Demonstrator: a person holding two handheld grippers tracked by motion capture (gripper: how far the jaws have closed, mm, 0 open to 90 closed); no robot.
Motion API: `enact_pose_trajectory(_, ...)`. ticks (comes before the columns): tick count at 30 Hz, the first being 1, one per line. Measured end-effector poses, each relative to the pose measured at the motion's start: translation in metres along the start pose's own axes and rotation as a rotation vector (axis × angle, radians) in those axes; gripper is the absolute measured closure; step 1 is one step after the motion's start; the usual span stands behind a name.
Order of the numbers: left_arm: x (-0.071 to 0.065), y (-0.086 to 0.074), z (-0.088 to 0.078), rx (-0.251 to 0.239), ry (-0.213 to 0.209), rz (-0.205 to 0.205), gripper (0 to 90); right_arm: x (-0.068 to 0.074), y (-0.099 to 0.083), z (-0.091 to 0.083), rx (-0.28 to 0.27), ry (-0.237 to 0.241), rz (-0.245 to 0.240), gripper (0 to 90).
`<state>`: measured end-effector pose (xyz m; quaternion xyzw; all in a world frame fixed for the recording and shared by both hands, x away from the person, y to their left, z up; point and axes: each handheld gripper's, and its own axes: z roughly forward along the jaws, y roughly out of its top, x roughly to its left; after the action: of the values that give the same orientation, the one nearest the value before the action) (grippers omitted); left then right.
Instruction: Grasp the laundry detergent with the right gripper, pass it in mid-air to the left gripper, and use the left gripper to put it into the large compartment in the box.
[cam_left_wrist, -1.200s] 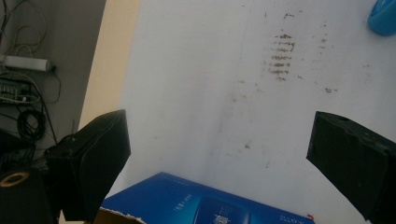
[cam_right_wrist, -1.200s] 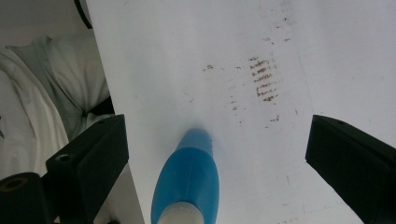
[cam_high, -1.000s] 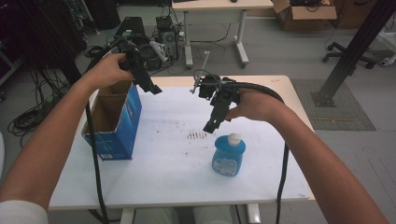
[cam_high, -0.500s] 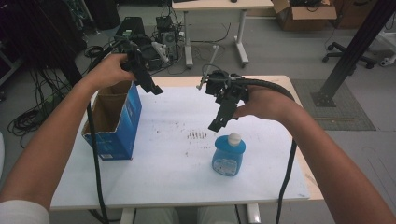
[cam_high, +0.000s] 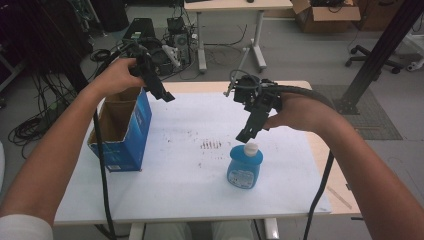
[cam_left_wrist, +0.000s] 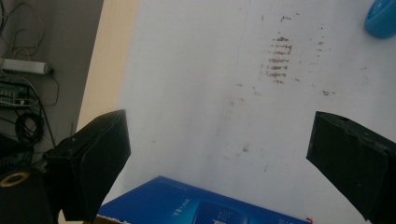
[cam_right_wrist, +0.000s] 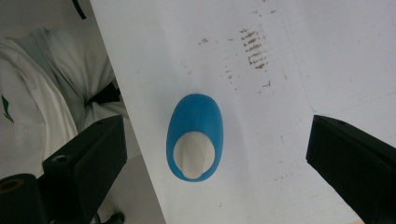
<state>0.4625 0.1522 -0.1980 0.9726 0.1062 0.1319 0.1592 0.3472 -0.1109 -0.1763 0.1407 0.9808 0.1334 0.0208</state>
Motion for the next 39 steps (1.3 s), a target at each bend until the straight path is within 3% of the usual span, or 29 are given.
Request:
enact_pose_trajectory(20, -0.003, 0.0, -0.002, 0.007, 0.009, 0.0, 6.4, 0.011, -0.036, 0.002, 0.02, 0.005, 0.042, 4.8)
enact_pose_trajectory(31, -0.003, 0.002, 0.0, 0.017, 0.011, 0.001, 6.4, 0.013, -0.058, 0.005, -0.028, 0.017, 0.099, 4.4)
enact_pose_trajectory(39, -0.004, 0.003, 0.0, 0.023, 0.012, 0.001, 6.4, 0.015, -0.067, 0.013, -0.034, 0.023, 0.118, 4.5)
